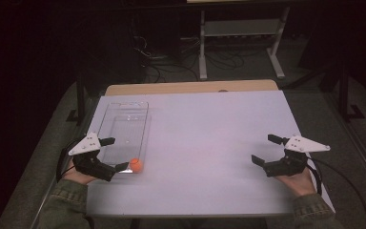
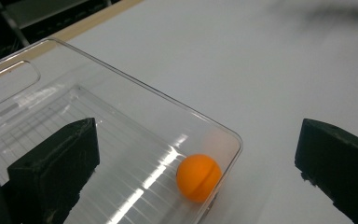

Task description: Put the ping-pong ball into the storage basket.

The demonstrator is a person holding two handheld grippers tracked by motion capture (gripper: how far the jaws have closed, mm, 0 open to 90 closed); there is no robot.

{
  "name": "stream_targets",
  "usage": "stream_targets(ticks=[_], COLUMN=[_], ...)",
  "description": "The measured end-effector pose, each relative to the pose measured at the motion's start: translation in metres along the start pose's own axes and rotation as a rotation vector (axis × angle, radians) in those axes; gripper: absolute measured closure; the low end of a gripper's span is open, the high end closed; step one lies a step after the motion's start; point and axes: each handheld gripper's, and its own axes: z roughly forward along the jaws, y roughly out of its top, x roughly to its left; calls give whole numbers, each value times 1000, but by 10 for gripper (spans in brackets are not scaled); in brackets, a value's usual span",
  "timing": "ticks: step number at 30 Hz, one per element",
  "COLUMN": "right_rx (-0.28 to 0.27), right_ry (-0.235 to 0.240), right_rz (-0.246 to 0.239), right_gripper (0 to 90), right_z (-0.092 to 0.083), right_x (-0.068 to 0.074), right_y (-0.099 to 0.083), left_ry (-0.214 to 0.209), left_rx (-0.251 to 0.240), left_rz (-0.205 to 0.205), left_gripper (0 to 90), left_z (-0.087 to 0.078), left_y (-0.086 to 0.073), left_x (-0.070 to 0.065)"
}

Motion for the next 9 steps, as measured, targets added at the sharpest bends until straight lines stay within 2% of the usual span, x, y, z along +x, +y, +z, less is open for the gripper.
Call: stream_targets(ticks=[2, 9], right_rx=[1, 3], right_ry=[0, -2], right_rz=[1, 1], right_gripper=[0, 0], right_z=[0, 0], right_x=[0, 1], right_y=[0, 0], left_ry=[1, 2], left_rx=[-15, -1], left_rz=[-11, -6], left_gripper=[0, 0], left_z=[0, 1], left_y=[-3, -6], left_x=[0, -1])
